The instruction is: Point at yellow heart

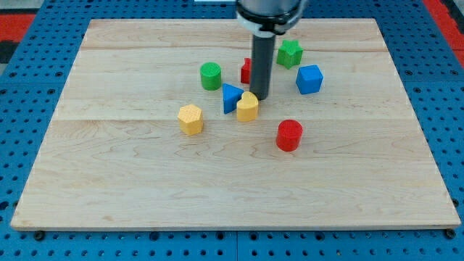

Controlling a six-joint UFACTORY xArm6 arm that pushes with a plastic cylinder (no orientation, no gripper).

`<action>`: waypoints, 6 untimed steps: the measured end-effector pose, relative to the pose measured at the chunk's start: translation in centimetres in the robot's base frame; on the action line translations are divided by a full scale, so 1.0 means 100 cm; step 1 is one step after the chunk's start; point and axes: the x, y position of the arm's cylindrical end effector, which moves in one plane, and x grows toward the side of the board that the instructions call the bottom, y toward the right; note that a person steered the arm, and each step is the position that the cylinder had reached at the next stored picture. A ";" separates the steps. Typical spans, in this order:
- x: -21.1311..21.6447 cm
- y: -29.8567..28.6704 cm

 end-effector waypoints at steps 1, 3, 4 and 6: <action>0.017 -0.028; 0.040 0.013; 0.060 0.021; 0.058 -0.052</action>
